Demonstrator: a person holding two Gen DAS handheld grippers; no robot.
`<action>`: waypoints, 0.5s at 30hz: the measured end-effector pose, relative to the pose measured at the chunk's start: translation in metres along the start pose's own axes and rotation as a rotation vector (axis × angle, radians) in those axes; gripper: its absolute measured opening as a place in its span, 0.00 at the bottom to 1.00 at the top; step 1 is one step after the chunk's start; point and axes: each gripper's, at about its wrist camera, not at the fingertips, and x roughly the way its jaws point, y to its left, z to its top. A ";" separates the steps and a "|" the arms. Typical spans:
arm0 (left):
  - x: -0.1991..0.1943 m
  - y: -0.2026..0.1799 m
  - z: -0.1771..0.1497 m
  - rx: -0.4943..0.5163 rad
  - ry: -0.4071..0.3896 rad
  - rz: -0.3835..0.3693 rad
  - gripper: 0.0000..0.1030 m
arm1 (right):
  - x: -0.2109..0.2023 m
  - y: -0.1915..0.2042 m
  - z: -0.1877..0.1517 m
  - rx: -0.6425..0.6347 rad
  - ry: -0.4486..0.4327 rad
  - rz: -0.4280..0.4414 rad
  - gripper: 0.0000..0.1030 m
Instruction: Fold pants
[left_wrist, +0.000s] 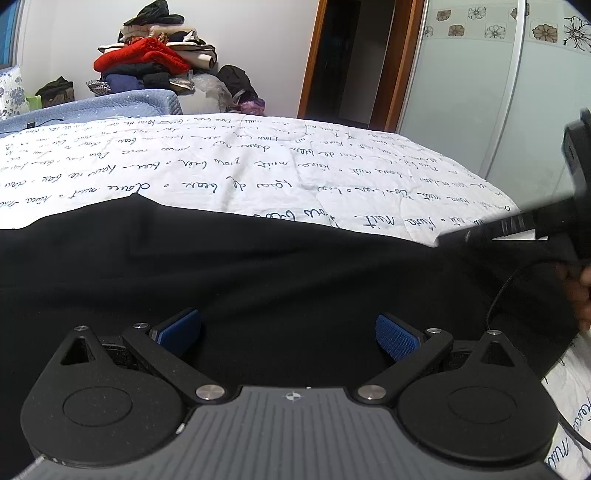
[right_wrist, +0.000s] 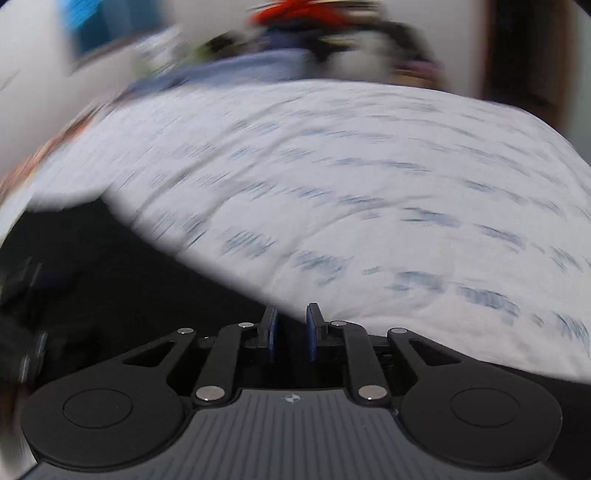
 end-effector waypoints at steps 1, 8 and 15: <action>0.000 0.000 0.000 -0.002 -0.001 -0.001 1.00 | -0.007 -0.006 0.002 0.084 -0.016 -0.063 0.16; 0.000 0.000 0.000 -0.003 -0.003 0.000 1.00 | -0.125 -0.055 -0.077 0.503 -0.322 0.014 0.92; 0.001 -0.001 0.000 0.007 -0.002 0.007 0.99 | -0.186 -0.096 -0.160 0.749 -0.444 -0.120 0.97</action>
